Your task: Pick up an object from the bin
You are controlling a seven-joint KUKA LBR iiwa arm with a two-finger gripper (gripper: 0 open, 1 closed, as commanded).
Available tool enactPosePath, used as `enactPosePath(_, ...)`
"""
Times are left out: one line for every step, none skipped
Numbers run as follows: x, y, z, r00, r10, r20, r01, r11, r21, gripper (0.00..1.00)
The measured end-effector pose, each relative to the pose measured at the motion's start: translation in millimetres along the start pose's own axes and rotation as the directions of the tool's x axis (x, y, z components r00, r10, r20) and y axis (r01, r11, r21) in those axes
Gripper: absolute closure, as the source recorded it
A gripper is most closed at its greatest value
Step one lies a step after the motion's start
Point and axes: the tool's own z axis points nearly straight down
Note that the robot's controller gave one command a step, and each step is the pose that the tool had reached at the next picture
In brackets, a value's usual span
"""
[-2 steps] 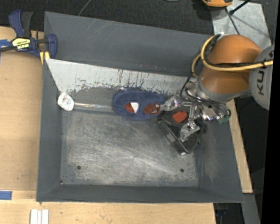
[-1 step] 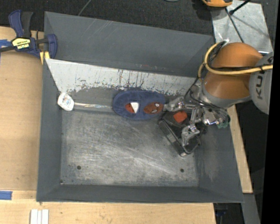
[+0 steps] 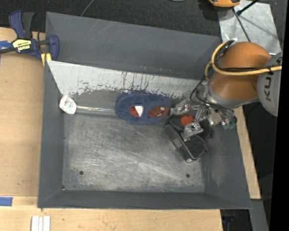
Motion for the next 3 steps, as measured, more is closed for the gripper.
enactPosePath(-9.7, 3.5, -84.1, 0.959, -0.283, -0.031, 0.283, 0.959, -0.008, 1.0)
enactPosePath(-8.4, 3.4, -82.0, 0.959, -0.28, -0.035, 0.28, 0.96, -0.012, 0.0)
enactPosePath(12.0, -39.9, -6.0, 0.996, -0.084, -0.026, 0.084, 0.996, 0.003, 0.0)
